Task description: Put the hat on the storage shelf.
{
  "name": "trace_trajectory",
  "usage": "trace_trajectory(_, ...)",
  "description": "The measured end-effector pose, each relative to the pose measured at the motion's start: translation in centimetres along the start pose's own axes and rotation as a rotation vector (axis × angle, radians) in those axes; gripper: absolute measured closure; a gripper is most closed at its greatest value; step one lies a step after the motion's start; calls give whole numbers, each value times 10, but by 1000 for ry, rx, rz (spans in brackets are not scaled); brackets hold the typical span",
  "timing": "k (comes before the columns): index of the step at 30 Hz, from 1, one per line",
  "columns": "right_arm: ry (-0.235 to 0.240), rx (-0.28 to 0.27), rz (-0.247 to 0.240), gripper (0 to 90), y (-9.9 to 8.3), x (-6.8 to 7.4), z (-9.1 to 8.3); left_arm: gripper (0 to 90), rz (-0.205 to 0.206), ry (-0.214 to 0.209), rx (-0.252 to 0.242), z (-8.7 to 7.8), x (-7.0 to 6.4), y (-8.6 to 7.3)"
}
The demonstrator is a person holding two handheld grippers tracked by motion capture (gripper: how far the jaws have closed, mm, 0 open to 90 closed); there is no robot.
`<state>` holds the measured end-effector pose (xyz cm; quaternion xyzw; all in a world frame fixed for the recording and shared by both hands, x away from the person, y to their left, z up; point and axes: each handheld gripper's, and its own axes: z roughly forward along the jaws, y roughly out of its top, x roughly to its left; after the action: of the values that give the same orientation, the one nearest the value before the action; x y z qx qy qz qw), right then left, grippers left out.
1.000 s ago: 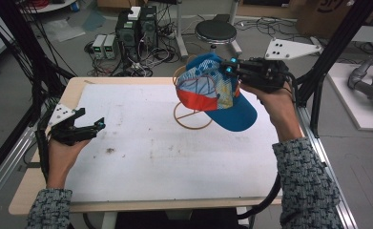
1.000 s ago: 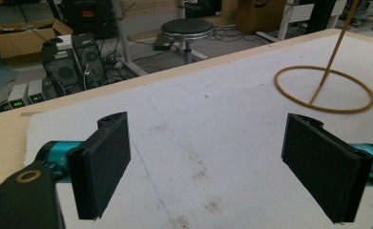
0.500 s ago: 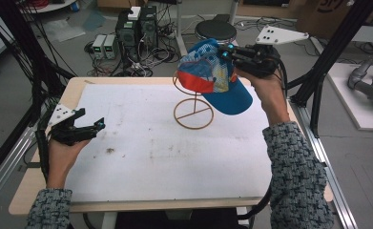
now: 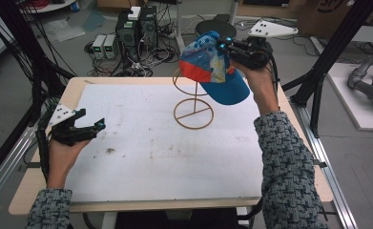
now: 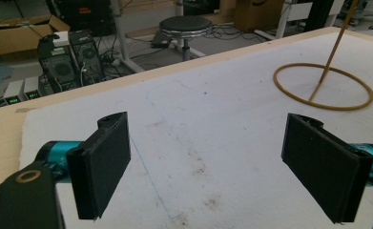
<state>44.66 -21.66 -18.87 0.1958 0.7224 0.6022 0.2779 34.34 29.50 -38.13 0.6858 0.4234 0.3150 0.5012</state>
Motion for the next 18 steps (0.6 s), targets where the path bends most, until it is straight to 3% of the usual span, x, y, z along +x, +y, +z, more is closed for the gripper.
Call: trace_trajectory(18,26,162,-1,891,-16,4,34,172,1,-3,8,-1,1,-1)
